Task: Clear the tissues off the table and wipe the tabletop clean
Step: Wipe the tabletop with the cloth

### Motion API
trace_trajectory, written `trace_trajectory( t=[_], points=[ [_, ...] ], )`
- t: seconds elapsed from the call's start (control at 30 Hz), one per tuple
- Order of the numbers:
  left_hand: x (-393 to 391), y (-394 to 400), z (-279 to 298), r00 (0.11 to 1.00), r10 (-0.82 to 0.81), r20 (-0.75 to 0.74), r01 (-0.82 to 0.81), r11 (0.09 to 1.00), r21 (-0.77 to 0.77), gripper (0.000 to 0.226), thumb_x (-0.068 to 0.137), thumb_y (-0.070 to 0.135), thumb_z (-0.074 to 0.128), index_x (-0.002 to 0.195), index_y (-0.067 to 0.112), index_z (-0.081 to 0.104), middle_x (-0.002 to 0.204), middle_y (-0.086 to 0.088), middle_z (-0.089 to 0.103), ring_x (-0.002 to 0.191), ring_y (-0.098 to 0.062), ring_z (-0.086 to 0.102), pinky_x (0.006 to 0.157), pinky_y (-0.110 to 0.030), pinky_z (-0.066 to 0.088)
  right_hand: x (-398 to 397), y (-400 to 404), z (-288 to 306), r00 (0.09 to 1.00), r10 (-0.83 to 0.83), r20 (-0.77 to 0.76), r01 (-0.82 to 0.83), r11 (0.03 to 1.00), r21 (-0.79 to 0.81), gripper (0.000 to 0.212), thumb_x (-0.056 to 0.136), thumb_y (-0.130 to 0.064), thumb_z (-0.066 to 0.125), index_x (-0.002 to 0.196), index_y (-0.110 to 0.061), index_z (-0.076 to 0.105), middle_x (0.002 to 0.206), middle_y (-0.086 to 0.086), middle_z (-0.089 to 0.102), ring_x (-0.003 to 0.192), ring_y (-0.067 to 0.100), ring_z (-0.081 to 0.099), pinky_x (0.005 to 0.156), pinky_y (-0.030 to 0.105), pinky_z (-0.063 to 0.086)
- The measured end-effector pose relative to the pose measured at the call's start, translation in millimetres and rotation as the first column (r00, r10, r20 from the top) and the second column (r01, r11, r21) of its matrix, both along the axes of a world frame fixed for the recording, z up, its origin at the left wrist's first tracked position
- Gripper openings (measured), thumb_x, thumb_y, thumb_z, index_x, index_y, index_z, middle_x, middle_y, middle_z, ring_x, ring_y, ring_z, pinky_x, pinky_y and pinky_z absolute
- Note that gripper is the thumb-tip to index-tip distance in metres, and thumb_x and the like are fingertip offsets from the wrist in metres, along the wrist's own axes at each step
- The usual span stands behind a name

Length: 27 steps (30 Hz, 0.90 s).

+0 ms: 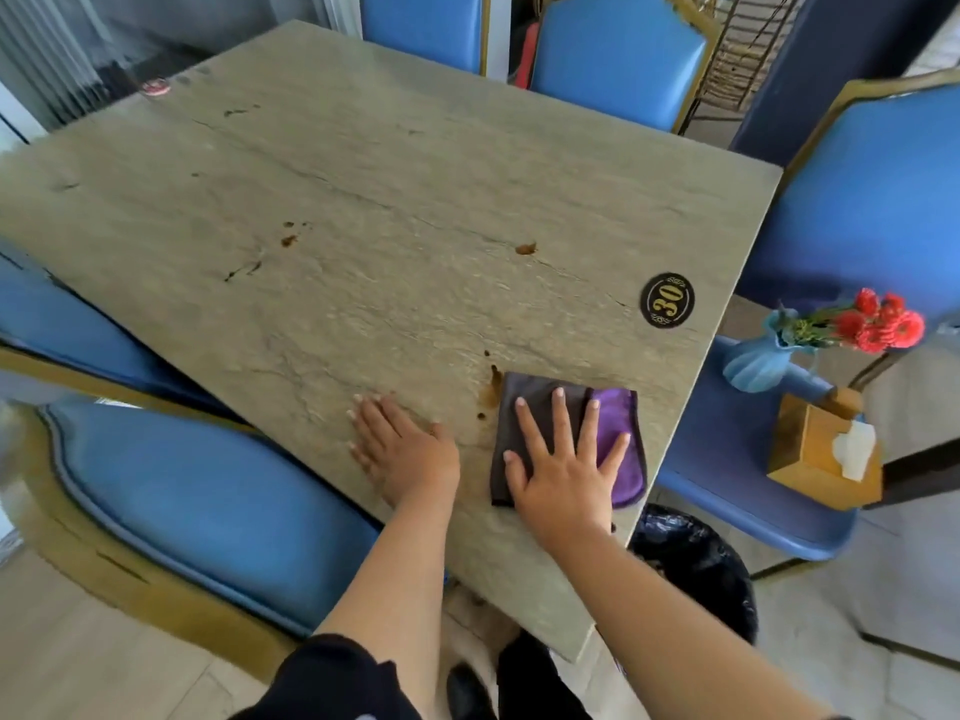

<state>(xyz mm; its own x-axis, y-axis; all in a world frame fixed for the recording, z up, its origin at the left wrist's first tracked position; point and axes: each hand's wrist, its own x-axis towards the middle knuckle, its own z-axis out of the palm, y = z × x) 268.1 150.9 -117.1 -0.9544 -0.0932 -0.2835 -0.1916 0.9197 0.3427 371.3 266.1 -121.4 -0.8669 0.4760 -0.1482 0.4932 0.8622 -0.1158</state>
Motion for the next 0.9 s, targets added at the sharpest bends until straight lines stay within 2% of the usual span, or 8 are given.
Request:
trace_trajectory(
  t=[0.2,0.33,0.47,0.53,0.63,0.7,0.83,0.9],
  points=[
    [-48.8,11.4,22.6,0.989,0.019,0.143,-0.014,0.999,-0.041,0.07,0.1,0.038,0.031,0.153,0.013,-0.005,0.162,0.0,-0.017,0.148,-0.02,-0.017,0.116,-0.06,-0.006,-95.9,25.2,2.4,0.993,-0.112,0.031,0.114,0.991,-0.066,0.058,0.095,-0.059,0.012,0.149,-0.046,-0.006,0.162,-0.002,-0.013,0.145,0.037,-0.02,0.108,0.072,-0.005],
    [-101.1,-19.9,30.6,0.989,-0.134,0.061,0.141,0.98,-0.14,0.052,0.102,0.03,0.018,0.152,0.018,0.02,0.163,0.002,0.006,0.15,-0.02,0.004,0.117,-0.059,-0.003,-110.2,-11.1,-1.2,0.95,0.311,-0.013,-0.311,0.95,-0.032,0.058,0.096,-0.059,0.013,0.15,-0.046,-0.002,0.163,-0.002,-0.009,0.147,0.036,-0.016,0.108,0.072,-0.007],
    [-132.7,-57.6,18.1,0.964,-0.191,0.183,0.208,0.975,-0.078,0.052,0.103,0.043,0.011,0.153,0.036,0.004,0.161,0.01,-0.016,0.148,-0.021,-0.016,0.117,-0.057,-0.005,-95.4,2.4,-12.1,0.723,0.685,-0.089,-0.682,0.728,0.068,0.056,0.093,-0.061,0.025,0.147,-0.047,0.024,0.16,-0.005,0.02,0.148,0.035,0.012,0.107,0.073,0.014],
    [-132.3,-62.7,11.3,0.961,-0.196,0.193,0.207,0.978,-0.036,0.052,0.102,0.047,0.009,0.152,0.041,-0.005,0.158,0.014,-0.024,0.146,-0.019,-0.023,0.117,-0.055,-0.01,-110.7,18.3,-13.3,0.778,0.627,-0.046,-0.624,0.779,0.067,0.057,0.092,-0.064,0.019,0.148,-0.049,0.017,0.162,-0.007,0.015,0.149,0.032,0.007,0.108,0.072,0.013],
    [-130.9,-62.1,5.8,0.976,-0.169,0.14,0.167,0.986,0.021,0.05,0.102,0.046,0.007,0.151,0.042,-0.004,0.158,0.016,-0.022,0.146,-0.015,-0.023,0.117,-0.052,-0.014,-161.3,12.0,-9.4,0.954,0.298,-0.017,-0.297,0.954,0.027,0.061,0.091,-0.064,0.008,0.149,-0.048,-0.002,0.163,-0.006,-0.007,0.148,0.033,-0.013,0.109,0.072,-0.004],
    [-133.8,-62.6,4.9,0.983,-0.139,0.119,0.133,0.99,0.055,0.049,0.103,0.041,0.004,0.152,0.039,-0.001,0.16,0.016,-0.017,0.147,-0.012,-0.02,0.116,-0.049,-0.016,-189.8,-9.2,-5.3,0.978,0.209,-0.005,-0.209,0.978,-0.009,0.06,0.093,-0.062,0.01,0.15,-0.046,-0.005,0.162,-0.004,-0.014,0.146,0.036,-0.019,0.107,0.073,-0.009],
    [-141.8,-65.0,8.3,0.993,-0.036,0.112,0.005,0.962,0.272,0.05,0.104,0.035,0.004,0.154,0.032,0.009,0.161,0.017,-0.003,0.147,-0.005,-0.011,0.116,-0.041,-0.017,-175.4,-56.1,-2.2,0.873,0.488,-0.018,-0.488,0.873,-0.01,0.06,0.095,-0.06,0.013,0.15,-0.045,-0.003,0.162,-0.003,-0.012,0.146,0.035,-0.02,0.107,0.072,-0.008],
    [-141.9,-64.6,10.5,0.994,-0.035,0.103,0.006,0.965,0.262,0.05,0.104,0.034,0.005,0.154,0.031,0.011,0.161,0.016,-0.001,0.148,-0.006,-0.009,0.116,-0.043,-0.016,-135.2,-66.3,-4.5,0.77,0.634,-0.066,-0.635,0.772,0.016,0.059,0.094,-0.061,0.017,0.15,-0.046,0.006,0.163,-0.003,-0.002,0.148,0.035,-0.013,0.107,0.072,-0.004]
  ],
)
